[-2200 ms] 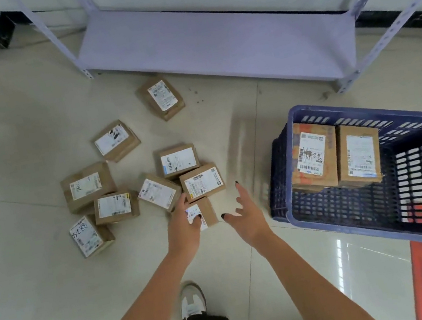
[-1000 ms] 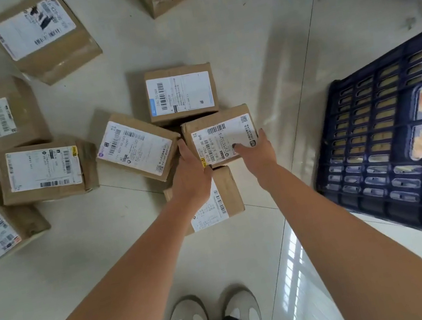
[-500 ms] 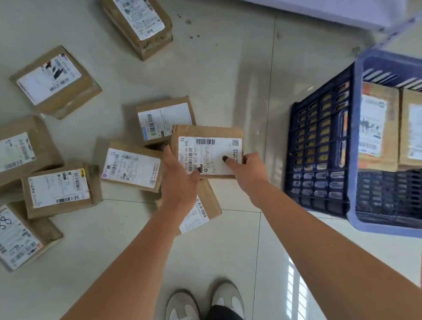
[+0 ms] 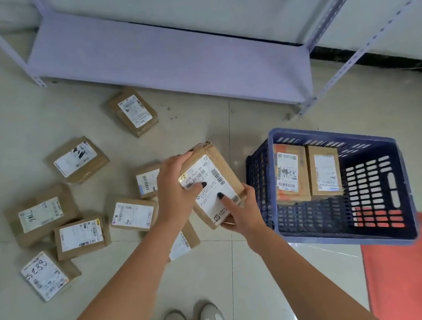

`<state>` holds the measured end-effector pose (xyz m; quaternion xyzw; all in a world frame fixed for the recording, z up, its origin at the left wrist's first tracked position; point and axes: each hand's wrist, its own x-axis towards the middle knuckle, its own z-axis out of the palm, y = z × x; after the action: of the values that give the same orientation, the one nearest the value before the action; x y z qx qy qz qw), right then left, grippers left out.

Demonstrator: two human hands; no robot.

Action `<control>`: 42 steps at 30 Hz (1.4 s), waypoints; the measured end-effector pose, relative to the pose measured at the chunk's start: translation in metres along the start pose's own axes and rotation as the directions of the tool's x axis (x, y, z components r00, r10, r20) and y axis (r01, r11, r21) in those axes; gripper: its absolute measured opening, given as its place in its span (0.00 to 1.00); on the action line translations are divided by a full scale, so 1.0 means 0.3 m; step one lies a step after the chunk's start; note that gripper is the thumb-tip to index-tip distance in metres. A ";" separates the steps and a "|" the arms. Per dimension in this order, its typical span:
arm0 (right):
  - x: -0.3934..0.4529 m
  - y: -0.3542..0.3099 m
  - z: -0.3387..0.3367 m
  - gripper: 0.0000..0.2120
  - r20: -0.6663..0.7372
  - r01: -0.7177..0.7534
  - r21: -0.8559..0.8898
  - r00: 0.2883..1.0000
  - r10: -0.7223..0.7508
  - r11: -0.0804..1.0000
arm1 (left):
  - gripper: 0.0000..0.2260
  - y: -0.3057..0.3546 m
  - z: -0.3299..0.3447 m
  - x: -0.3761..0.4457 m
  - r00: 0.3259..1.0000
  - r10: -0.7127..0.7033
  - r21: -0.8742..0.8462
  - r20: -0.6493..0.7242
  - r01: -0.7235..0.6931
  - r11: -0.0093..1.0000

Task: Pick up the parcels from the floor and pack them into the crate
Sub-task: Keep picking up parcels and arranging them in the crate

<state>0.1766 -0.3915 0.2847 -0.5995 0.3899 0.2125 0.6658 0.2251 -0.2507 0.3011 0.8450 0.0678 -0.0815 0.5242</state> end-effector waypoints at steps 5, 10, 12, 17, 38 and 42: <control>-0.073 -0.030 -0.076 0.17 0.010 0.028 0.154 0.999 -0.030 0.988 | 0.25 0.134 0.022 0.024 0.997 0.038 0.046 0.068 -0.042 0.998; -0.040 -0.020 -0.237 0.12 0.014 -0.003 0.222 1.000 0.000 0.975 | 0.28 0.240 0.183 0.044 0.965 0.035 0.131 0.260 -0.071 0.989; -0.008 -0.025 -0.325 0.11 -0.027 0.031 0.231 0.999 -0.026 0.973 | 0.32 0.273 0.293 0.047 0.961 0.050 0.111 0.272 -0.083 0.990; 0.100 -0.044 -0.635 0.12 -0.074 0.097 0.231 0.994 -0.082 0.968 | 0.37 0.340 0.641 0.002 0.953 -0.007 0.021 0.304 0.000 1.000; 0.470 0.015 -1.763 0.28 -0.249 -0.043 -0.044 0.968 0.031 0.998 | 0.30 0.396 1.887 -0.243 0.873 -0.373 0.127 0.313 0.351 0.928; 0.544 0.092 -1.732 0.28 -0.224 -0.071 0.076 0.971 0.086 0.995 | 0.24 0.285 1.930 -0.262 0.872 -0.444 0.126 0.204 0.426 0.896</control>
<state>0.1172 -0.9174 0.1529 -0.5811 0.4940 0.1555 0.6278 0.1268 -0.8101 0.1392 0.8125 0.1924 -0.2962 0.4638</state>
